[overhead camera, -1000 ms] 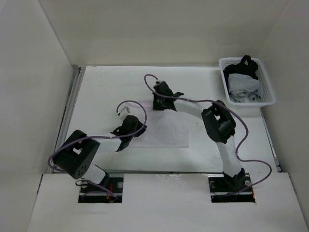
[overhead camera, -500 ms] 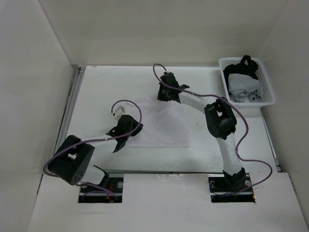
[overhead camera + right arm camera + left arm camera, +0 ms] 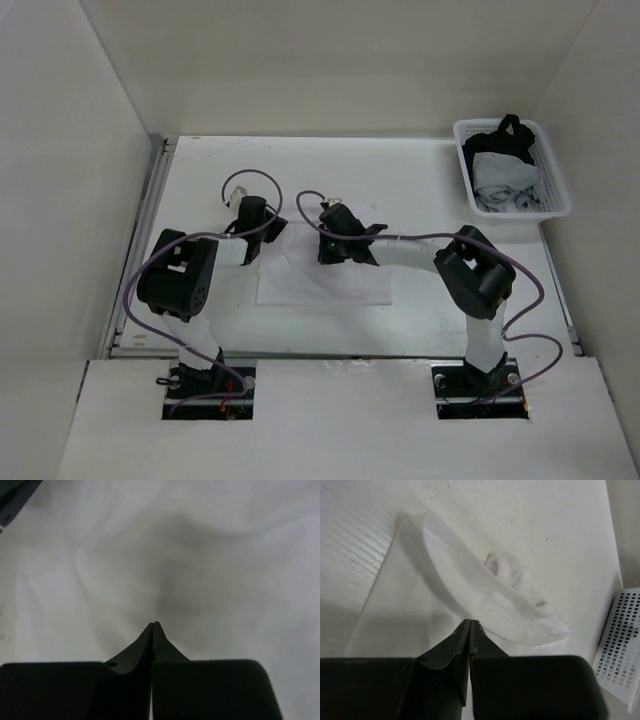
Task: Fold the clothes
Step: Fold the tank top
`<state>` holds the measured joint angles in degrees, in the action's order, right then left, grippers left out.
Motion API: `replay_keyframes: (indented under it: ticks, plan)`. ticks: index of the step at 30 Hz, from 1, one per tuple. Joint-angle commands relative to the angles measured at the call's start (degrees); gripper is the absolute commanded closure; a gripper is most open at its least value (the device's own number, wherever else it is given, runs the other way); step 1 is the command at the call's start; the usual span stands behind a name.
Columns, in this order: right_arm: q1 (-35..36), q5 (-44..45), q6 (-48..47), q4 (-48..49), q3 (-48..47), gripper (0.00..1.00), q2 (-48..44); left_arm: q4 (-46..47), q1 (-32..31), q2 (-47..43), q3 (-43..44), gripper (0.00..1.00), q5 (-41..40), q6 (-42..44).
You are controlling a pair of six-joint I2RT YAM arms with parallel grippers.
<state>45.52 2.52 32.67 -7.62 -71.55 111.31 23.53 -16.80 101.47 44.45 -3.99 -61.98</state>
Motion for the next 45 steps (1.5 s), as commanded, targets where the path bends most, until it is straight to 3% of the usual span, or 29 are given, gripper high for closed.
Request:
replay_keyframes:
  ticks: [1,6,22,27,35,40,45]
  plan:
    - [1.19,0.64,-0.59,5.77,2.46,1.00,-2.67,1.61,-0.82,-0.92,1.18,1.00,2.59,-0.17]
    - [2.07,0.64,-0.06,6.83,3.70,1.00,-1.27,2.05,-0.30,0.03,0.11,1.00,1.44,-0.16]
    - [2.51,0.20,1.08,7.53,7.30,1.00,-0.48,2.75,0.05,10.94,14.61,0.99,-1.81,2.73]
    - [2.60,0.20,1.26,7.97,8.27,1.00,-1.00,2.84,3.56,12.35,17.34,0.99,-5.24,2.65]
    - [2.51,0.20,1.17,8.06,7.92,0.99,-3.46,5.13,4.63,-1.96,11.73,0.97,-0.59,3.52]
    - [2.51,1.16,1.43,8.14,9.84,0.92,-11.27,1.10,1.03,-15.13,-5.29,0.94,-2.51,5.90]
    - [2.51,6.08,4.15,9.37,19.40,0.84,-22.51,-12.07,1.46,-30.87,-20.61,0.91,-2.78,7.83]
